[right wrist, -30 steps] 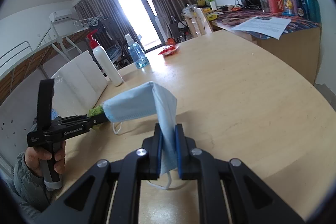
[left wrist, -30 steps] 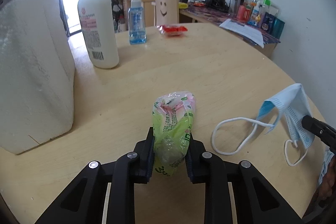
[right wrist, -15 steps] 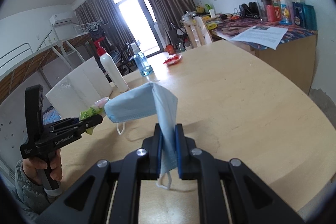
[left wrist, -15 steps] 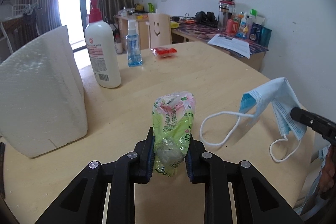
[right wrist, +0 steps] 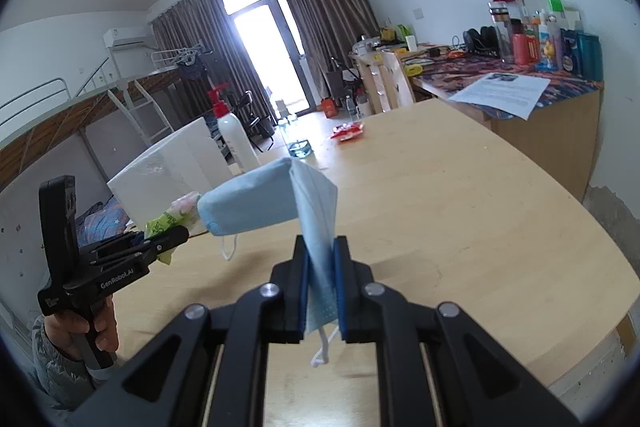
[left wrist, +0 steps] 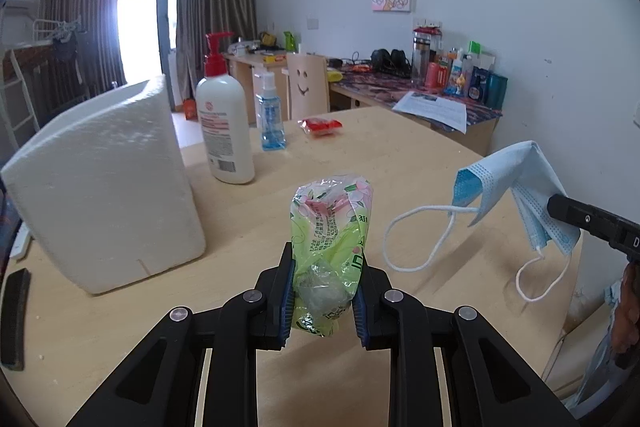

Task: Organize soft objects
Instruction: 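Carry the green packet and blue mask over the white foam box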

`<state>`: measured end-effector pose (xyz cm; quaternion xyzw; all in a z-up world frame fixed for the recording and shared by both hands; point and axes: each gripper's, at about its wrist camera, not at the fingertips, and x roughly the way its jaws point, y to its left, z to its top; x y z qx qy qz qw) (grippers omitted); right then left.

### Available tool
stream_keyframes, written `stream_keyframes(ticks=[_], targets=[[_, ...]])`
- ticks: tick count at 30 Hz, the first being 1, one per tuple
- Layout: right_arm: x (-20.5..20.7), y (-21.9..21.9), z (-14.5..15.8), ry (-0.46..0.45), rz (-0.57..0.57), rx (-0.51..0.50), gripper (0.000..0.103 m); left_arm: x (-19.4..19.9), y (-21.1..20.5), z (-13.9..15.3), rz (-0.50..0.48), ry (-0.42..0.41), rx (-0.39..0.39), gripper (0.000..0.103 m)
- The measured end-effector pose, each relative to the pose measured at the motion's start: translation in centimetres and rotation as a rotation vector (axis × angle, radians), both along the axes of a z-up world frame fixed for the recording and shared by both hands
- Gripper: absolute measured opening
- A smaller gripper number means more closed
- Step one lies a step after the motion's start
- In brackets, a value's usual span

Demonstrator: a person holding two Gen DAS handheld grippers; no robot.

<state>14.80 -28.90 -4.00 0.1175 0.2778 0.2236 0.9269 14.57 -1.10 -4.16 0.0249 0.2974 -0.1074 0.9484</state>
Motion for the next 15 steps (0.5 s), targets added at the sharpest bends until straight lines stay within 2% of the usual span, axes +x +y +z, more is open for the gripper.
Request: stream_keyframes(ticks=[15], targets=[[-3.2, 3.5, 2.7, -0.077, 0.044, -0.025, 0.015, -5.3, 3.7, 2.5, 0.065, -0.112, -0.007, 0.026]])
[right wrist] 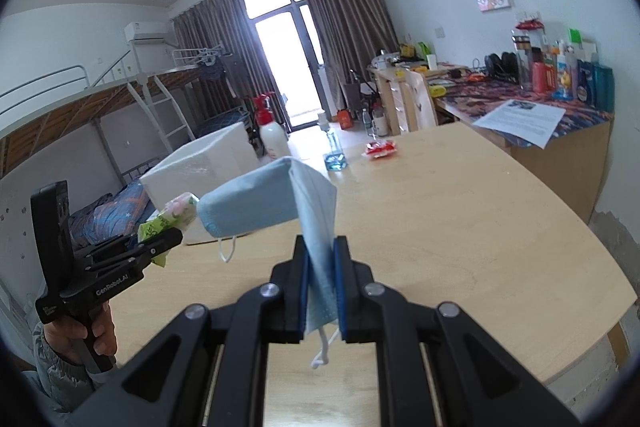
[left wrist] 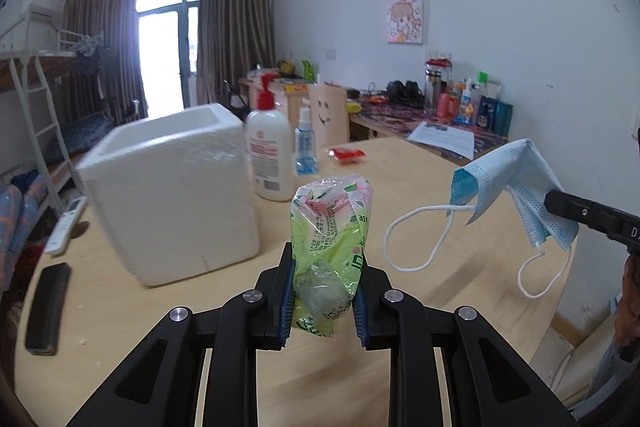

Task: Organize soft objects
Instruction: 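Carry the green packet and blue mask over the white foam box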

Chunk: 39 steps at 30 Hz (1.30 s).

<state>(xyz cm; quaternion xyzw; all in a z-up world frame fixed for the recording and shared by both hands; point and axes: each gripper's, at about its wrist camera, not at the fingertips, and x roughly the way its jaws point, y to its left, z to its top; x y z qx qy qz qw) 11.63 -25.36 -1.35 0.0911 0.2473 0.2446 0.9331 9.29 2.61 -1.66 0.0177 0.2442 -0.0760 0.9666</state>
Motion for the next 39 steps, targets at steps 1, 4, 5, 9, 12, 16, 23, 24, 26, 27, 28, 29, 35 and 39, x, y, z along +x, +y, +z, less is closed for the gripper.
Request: stream_keyframes(ticks=[1, 4, 5, 9, 12, 16, 23, 24, 26, 27, 28, 29, 35, 39], targets=[[-0.2, 0.3, 0.3, -0.007, 0.005, 0.000, 0.015, -0.3, 0.3, 0.2, 0.011, -0.008, 0.001, 0.026], [-0.8, 1.3, 0.9, -0.027, 0.022, -0.004, 0.015, -1.5, 1.6, 0.8, 0.046, -0.038, -0.001, 0.026], [-0.9, 1.6, 1.0, -0.034, 0.030, -0.006, 0.015, -1.9, 2.0, 0.9, 0.056, -0.047, -0.001, 0.026], [-1.6, 3.6, 1.9, -0.065, 0.075, -0.019, 0.015, -3.3, 3.3, 1.5, 0.094, -0.078, -0.004, 0.026], [-2.1, 5.0, 2.4, -0.087, 0.110, -0.028, 0.015, -4.3, 4.5, 1.8, 0.129, -0.098, -0.013, 0.026], [-2.5, 6.7, 2.9, -0.112, 0.149, -0.045, 0.015, -5.3, 6.1, 2.0, 0.179, -0.100, -0.029, 0.026], [-3.1, 9.9, 3.3, -0.138, 0.221, -0.075, 0.015, -7.0, 8.2, 2.2, 0.266, -0.125, -0.023, 0.026], [-3.1, 10.2, 3.3, -0.141, 0.230, -0.077, 0.015, -7.3, 8.6, 2.2, 0.280, -0.129, -0.018, 0.025], [-3.3, 11.1, 3.6, -0.149, 0.248, -0.083, 0.015, -7.6, 9.2, 2.3, 0.299, -0.134, -0.011, 0.026], [-3.3, 11.6, 3.7, -0.153, 0.259, -0.087, 0.015, -7.8, 9.5, 2.4, 0.311, -0.136, -0.008, 0.026], [-3.3, 12.1, 3.8, -0.155, 0.268, -0.090, 0.015, -7.9, 9.7, 2.4, 0.320, -0.138, -0.005, 0.026], [-3.3, 12.5, 3.9, -0.158, 0.276, -0.093, 0.015, -7.9, 9.9, 2.5, 0.326, -0.139, -0.004, 0.026], [-3.0, 14.5, 3.9, -0.158, 0.306, -0.104, 0.015, -7.9, 11.3, 2.4, 0.373, -0.136, 0.001, 0.026], [-2.6, 15.6, 4.0, -0.157, 0.322, -0.111, 0.015, -7.7, 12.2, 2.6, 0.388, -0.136, 0.002, 0.026]])
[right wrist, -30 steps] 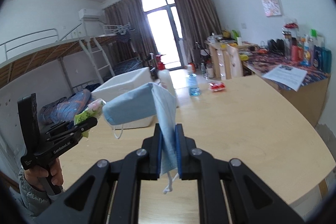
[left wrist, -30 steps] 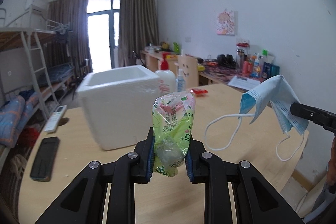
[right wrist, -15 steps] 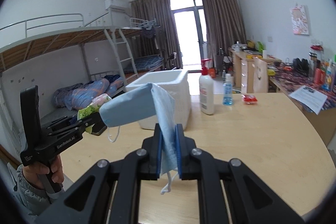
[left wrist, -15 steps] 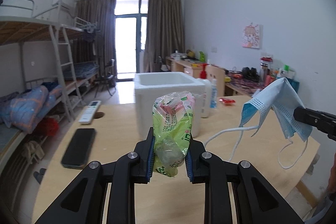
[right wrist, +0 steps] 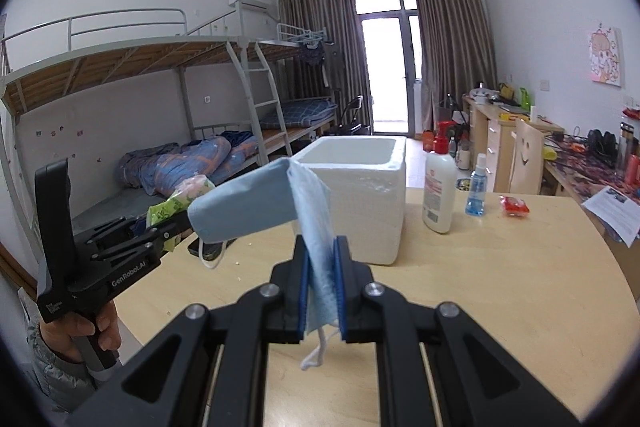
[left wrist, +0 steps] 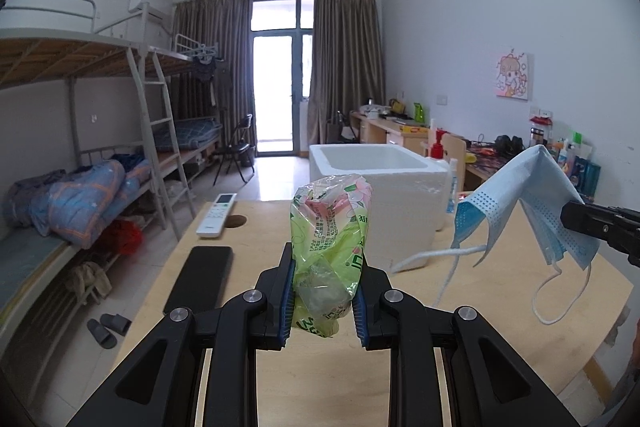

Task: Organize soft objects
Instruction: 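Carry the green packet and blue mask over the white foam box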

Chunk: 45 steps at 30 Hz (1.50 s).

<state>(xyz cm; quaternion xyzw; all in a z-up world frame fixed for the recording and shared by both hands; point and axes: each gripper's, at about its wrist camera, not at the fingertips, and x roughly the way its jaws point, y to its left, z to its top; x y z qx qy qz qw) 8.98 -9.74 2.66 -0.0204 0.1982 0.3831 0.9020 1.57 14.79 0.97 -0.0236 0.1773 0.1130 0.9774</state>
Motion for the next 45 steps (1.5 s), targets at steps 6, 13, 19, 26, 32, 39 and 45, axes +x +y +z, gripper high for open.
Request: stream_keyframes(ticks=[6, 13, 19, 26, 32, 39, 45], targets=[[0.9, 1.1, 0.4, -0.001, 0.004, -0.024, 0.015, 0.9, 0.7, 0.1, 0.021, 0.012, 0.003, 0.026], [1.9, 1.9, 1.4, -0.008, -0.008, -0.049, 0.015, 1.9, 0.9, 0.4, 0.019, 0.018, 0.000, 0.026], [3.3, 2.4, 2.8, -0.017, -0.019, -0.055, 0.015, 3.1, 1.1, 1.5, 0.012, 0.006, 0.003, 0.026], [5.6, 2.8, 3.8, -0.022, -0.040, -0.061, 0.015, 4.9, 0.7, 3.7, -0.015, -0.025, 0.025, 0.026], [7.4, 3.0, 4.5, -0.019, -0.055, -0.061, 0.015, 6.4, 0.4, 4.7, -0.041, -0.037, 0.038, 0.026], [9.3, 3.7, 5.4, -0.020, -0.060, -0.062, 0.015, 8.4, 0.7, 5.5, -0.065, -0.031, 0.039, 0.026], [10.7, 4.5, 5.8, -0.026, -0.060, -0.070, 0.015, 9.5, 1.1, 6.1, -0.059, -0.033, 0.048, 0.026]])
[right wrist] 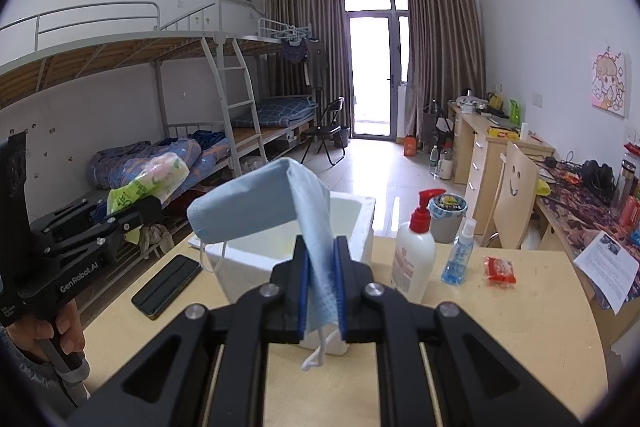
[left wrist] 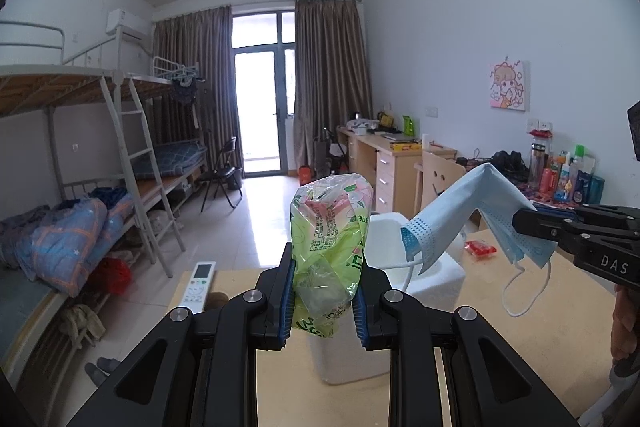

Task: Organize soft objects
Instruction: 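Carry the green packet and blue mask over the white foam box, then lower the blue mask into the box and open the right gripper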

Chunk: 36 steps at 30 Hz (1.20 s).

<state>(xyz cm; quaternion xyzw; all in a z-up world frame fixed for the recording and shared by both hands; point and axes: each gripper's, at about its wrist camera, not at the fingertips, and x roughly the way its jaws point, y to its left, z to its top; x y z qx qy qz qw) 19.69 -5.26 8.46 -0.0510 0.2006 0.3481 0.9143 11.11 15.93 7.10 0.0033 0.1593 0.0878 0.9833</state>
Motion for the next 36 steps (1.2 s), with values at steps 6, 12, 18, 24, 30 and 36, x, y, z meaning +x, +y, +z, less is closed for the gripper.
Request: stream_keyframes(ticks=[6, 12, 18, 24, 30, 36], targets=[[1.2, 0.8, 0.0, 0.001, 0.005, -0.013, 0.015, 1.4, 0.6, 0.2, 0.011, -0.001, -0.014, 0.026], [2.9, 1.3, 0.1, 0.009, 0.009, -0.016, 0.015, 2.9, 0.8, 0.3, 0.023, 0.011, -0.024, 0.025], [4.7, 2.0, -0.4, 0.023, 0.012, -0.027, 0.015, 4.5, 0.2, -0.3, 0.019, 0.036, -0.005, 0.025], [6.5, 2.9, -1.1, 0.055, 0.021, -0.044, 0.015, 5.8, 0.5, -0.5, 0.016, 0.060, -0.009, 0.025], [8.2, 4.2, -1.7, 0.076, 0.035, -0.067, 0.015, 6.9, 1.0, -1.0, 0.026, 0.089, -0.015, 0.025], [9.3, 5.5, -2.5, 0.099, 0.060, -0.084, 0.015, 7.7, 1.4, -1.2, 0.040, 0.107, -0.015, 0.025]])
